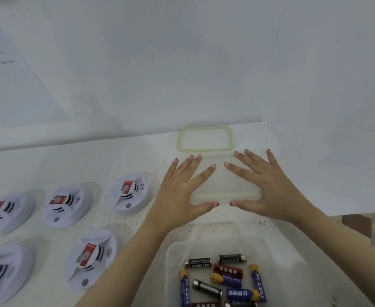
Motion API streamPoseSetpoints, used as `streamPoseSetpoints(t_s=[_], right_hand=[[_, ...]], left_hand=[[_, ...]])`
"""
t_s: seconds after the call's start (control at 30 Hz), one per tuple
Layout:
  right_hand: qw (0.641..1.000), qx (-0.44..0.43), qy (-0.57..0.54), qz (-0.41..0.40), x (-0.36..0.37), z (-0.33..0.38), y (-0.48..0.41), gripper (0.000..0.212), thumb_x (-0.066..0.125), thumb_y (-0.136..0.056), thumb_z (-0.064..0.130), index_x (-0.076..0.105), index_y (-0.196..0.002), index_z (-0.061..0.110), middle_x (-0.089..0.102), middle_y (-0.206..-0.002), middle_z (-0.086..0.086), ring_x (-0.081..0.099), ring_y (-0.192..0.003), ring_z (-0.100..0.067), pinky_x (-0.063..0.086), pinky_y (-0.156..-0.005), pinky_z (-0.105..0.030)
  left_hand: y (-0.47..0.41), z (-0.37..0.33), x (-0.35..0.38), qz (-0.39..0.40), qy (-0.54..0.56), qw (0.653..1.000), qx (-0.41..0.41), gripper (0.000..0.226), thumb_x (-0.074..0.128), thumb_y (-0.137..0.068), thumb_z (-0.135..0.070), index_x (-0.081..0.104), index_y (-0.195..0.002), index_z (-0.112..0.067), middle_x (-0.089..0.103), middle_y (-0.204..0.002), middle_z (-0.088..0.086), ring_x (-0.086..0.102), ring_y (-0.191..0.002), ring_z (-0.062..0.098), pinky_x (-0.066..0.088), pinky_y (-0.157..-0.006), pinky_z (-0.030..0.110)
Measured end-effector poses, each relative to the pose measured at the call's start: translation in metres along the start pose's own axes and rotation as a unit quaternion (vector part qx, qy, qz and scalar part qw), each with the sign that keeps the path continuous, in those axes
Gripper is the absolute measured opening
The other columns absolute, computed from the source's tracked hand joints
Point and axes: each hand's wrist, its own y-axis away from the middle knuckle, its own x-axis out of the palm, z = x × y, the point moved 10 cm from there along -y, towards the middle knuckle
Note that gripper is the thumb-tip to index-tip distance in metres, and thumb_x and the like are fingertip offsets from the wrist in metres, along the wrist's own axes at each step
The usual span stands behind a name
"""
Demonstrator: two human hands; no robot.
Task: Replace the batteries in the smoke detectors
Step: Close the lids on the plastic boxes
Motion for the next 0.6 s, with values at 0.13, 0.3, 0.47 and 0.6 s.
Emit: streamPoseSetpoints(t_s=[0.13,0.3,0.47,0.6], right_hand=[[1.0,-0.01,0.029,-0.002,0.002,0.002,0.001,0.076,0.046,-0.079,0.07,0.031,-0.144,0.036,0.029,-0.154,0.001,0.022,-0.143,-0.017,0.002,-0.117,-0.049],[0.998,0.007,-0.052,0.029,-0.004,-0.001,0.002,0.063,0.034,-0.084,0.072,0.031,-0.142,0.046,0.022,-0.155,0.012,0.014,-0.144,-0.007,-0.001,-0.118,-0.047],[0.972,0.031,-0.214,0.097,-0.006,-0.004,0.001,0.058,0.038,-0.078,0.037,0.038,-0.134,0.054,0.021,-0.155,0.014,0.009,-0.143,0.004,0.0,-0.118,-0.028],[0.982,0.003,-0.127,0.137,-0.006,0.002,0.002,0.062,0.055,-0.082,0.036,0.031,-0.137,0.054,0.018,-0.155,0.017,0.008,-0.137,0.016,0.001,-0.11,-0.006]], left_hand=[[0.001,0.001,0.002,-0.004,0.012,1.0,-0.001,0.073,0.053,-0.08,-0.064,0.043,-0.143,-0.029,0.039,-0.152,0.008,0.035,-0.141,0.024,0.012,-0.119,0.039],[-0.004,0.008,0.0,0.057,0.091,0.994,-0.016,0.076,0.057,-0.074,-0.064,0.032,-0.142,-0.042,0.023,-0.155,-0.013,0.015,-0.145,0.006,-0.012,-0.118,0.026],[-0.007,0.02,-0.01,0.072,0.166,0.983,-0.034,0.063,0.065,-0.072,-0.025,0.047,-0.129,-0.044,0.032,-0.143,-0.026,0.021,-0.139,0.001,-0.003,-0.117,0.033],[-0.001,0.04,-0.036,-0.069,0.12,0.989,-0.049,0.047,0.057,-0.075,-0.004,0.07,-0.11,-0.033,0.054,-0.128,-0.018,0.042,-0.125,0.002,0.022,-0.11,0.036]])
